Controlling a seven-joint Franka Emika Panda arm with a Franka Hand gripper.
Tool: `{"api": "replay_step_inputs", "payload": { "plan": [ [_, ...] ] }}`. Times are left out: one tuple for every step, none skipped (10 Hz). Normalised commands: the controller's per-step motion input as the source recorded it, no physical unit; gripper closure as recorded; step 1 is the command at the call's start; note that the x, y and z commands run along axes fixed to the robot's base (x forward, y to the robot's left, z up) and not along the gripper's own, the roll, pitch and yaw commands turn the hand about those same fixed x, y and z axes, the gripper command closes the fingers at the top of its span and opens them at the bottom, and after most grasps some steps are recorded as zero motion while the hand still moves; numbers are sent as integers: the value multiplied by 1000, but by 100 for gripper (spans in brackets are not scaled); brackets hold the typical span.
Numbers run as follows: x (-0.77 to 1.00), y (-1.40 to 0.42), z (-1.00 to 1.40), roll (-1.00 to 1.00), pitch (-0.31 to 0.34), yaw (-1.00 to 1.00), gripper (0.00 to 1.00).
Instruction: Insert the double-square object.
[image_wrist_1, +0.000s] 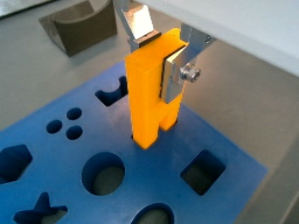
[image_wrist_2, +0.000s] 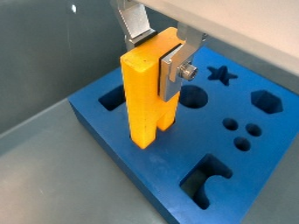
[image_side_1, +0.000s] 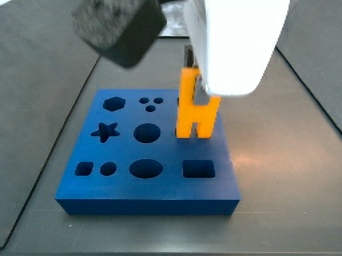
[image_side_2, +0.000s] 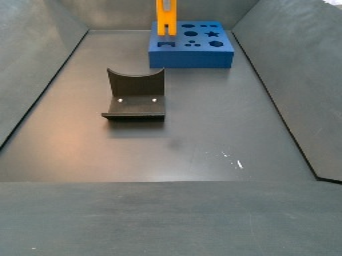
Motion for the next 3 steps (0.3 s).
{"api": "replay_step_inputs", "payload": {
  "plan": [
    [-143,0,-426,23,0,117,100],
    [0,0,0,-14,-10,0,100],
    [0,0,0,0,0,0,100]
  ]
}}
